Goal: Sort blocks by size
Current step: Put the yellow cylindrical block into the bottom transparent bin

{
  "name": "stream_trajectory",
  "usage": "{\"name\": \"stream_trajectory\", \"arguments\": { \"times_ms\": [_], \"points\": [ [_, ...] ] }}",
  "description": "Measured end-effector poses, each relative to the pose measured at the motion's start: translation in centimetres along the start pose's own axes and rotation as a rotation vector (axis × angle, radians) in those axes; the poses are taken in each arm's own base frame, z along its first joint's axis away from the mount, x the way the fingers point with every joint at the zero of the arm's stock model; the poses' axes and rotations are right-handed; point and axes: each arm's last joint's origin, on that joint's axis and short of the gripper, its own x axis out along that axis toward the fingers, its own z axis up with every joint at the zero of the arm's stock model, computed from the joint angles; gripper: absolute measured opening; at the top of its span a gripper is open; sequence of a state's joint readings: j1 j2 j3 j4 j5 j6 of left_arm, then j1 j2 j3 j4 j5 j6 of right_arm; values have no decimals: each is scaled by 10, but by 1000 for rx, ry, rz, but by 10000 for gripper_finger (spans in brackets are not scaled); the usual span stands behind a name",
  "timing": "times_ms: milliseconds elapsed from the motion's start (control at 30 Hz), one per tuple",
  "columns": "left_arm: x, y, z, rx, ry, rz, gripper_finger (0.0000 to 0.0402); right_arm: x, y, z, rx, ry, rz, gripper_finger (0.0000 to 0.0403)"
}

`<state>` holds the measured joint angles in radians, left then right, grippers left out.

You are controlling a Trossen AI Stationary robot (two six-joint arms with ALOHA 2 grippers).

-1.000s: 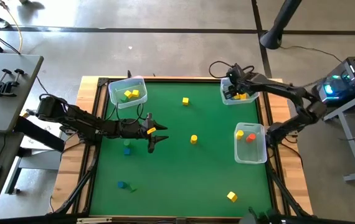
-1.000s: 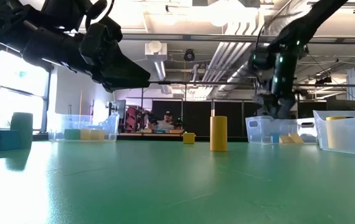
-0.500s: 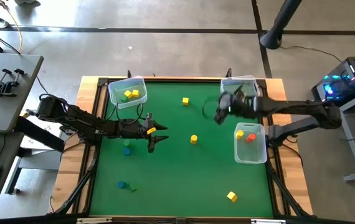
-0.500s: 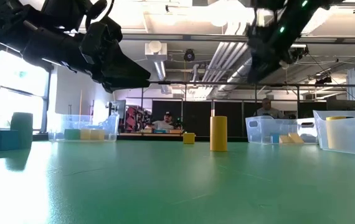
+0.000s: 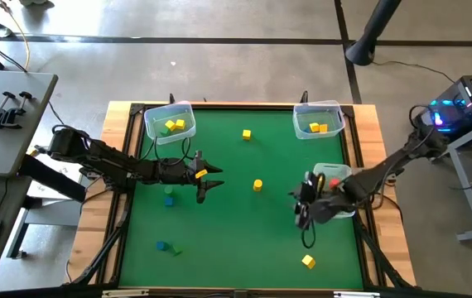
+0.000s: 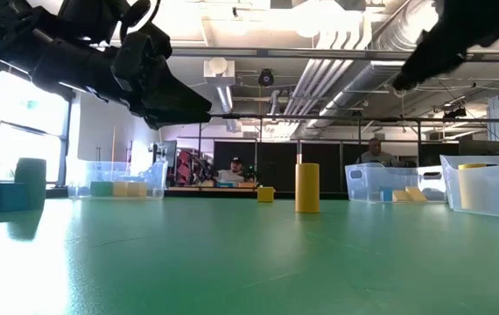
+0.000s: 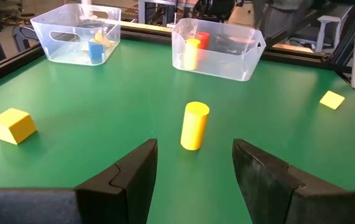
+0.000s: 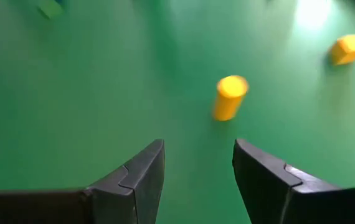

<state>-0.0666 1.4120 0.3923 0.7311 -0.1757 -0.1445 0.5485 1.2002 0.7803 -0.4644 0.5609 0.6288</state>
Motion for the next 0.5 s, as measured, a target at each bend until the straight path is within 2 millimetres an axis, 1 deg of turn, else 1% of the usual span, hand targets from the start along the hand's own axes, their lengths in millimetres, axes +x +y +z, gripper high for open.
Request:
{"name": "stream_trajectory", "arguments": {
  "times_ms": [100,233,333,500],
  "points": [
    [0,0,0,8,0,0,195,15,4,-18,67,-32,42,181],
    [0,0,0,25,-3,0,195,43,-4,-34,133,-119,21,185],
    [0,0,1,28,-5,-1,195,61,-12,-35,122,-172,3,202],
    [0,0,1,43,-7,-1,195,88,-28,-23,36,-213,-24,251]
  ]
}}
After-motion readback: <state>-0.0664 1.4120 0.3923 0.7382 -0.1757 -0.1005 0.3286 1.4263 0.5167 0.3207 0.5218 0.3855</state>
